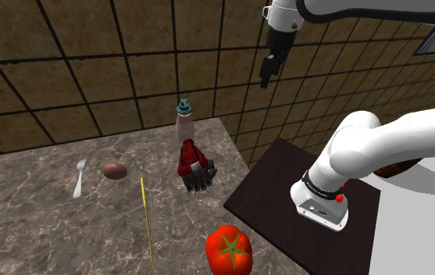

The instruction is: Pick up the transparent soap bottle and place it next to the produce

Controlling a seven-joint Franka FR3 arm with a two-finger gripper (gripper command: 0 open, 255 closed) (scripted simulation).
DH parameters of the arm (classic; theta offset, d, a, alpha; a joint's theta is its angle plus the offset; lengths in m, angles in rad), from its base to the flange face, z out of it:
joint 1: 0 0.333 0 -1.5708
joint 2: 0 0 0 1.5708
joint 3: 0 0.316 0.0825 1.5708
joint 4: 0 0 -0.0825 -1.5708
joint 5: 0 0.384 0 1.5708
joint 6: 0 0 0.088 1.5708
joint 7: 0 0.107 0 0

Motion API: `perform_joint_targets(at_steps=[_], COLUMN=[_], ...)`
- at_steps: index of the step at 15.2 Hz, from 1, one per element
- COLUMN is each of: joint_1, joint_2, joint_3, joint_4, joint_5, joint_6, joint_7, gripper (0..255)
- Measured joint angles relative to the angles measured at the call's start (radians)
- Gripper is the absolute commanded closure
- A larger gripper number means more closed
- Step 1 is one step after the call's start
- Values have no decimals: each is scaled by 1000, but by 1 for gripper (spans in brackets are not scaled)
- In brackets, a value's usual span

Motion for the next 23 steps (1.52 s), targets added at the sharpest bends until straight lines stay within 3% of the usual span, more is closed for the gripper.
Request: perform_joint_targets(at_steps=[3,9,14,23], joint_1=[2,8,13,23], joint_2=[44,258,477,837], joint_3=[6,27,46,68], joint_4=[8,76,187,442], joint_5=[5,21,27,20], joint_6=[32,164,261,345], joint_7=[9,45,79,129], gripper=[0,0,0,0])
